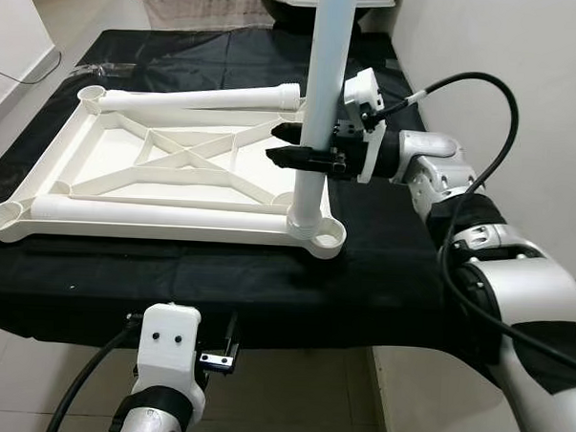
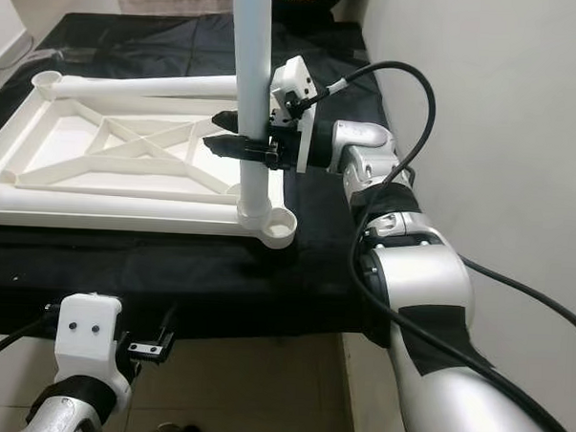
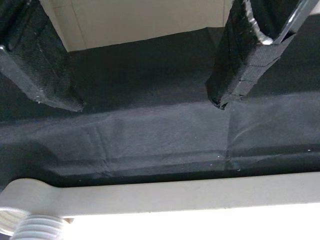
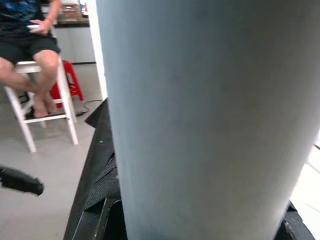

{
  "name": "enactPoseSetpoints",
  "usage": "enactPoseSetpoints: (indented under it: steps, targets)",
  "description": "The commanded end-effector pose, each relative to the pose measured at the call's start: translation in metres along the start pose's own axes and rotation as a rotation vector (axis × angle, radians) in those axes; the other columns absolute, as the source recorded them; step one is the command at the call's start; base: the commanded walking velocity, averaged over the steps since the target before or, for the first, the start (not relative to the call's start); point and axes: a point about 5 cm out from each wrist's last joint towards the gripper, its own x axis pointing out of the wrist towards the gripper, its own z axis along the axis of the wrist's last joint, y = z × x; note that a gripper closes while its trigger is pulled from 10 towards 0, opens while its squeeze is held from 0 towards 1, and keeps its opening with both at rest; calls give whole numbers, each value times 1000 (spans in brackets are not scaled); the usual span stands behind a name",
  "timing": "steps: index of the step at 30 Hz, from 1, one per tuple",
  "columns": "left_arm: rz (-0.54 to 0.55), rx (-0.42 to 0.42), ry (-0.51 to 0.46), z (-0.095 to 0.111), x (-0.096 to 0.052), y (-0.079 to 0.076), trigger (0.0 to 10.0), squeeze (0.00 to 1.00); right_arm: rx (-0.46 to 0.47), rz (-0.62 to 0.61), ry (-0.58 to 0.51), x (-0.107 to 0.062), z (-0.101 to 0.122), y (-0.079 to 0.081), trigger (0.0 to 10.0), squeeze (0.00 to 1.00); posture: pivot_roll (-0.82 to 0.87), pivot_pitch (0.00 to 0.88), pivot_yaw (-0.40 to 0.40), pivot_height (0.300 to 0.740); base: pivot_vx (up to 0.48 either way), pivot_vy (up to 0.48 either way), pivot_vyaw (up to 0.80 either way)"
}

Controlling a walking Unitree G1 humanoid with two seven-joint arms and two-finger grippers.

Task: Building children table

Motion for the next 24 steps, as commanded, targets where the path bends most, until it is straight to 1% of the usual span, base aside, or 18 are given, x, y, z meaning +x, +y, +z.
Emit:
enactPoseSetpoints:
  steps: [1,2,5,7,10,13,16,18,22,24]
  targets:
    - [-8,7,32,-3,-3,0,10000,0,33,57,23,-5,-3,2,10000,0,136,292,5,740,0,0,0]
    - [-8,8,35,-4,-2,0,10000,0,34,86,23,-7,-2,3,10000,0,134,291,8,740,0,0,0]
    - [-9,11,38,-5,-2,0,10000,0,36,106,22,-8,-2,4,10000,0,134,291,8,740,0,0,0]
    - [-13,13,45,-6,-2,0,10000,0,35,151,20,-8,-2,7,10000,0,138,285,15,740,0,0,0]
    - [-16,14,48,-6,-2,-1,10000,0,28,166,28,-8,-5,8,10000,0,144,281,17,740,0,0,0]
    - [-17,16,47,-5,-2,-1,10000,0,29,169,48,-8,-11,10,10000,0,148,277,20,740,0,0,0]
    - [-17,21,46,-4,-2,0,10000,0,30,169,51,-8,-13,10,10000,0,155,276,19,740,0,0,0]
    - [-13,25,45,-4,-2,2,10000,0,20,135,62,-10,-12,8,10000,0,158,273,23,740,0,0,0]
    - [-13,29,45,-4,-2,3,10000,0,10,115,73,-13,-8,6,10000,0,158,272,24,740,0,0,0]
    - [-14,31,46,-4,-3,2,10000,0,-3,110,90,-18,-4,4,10000,0,155,274,25,740,0,0,0]
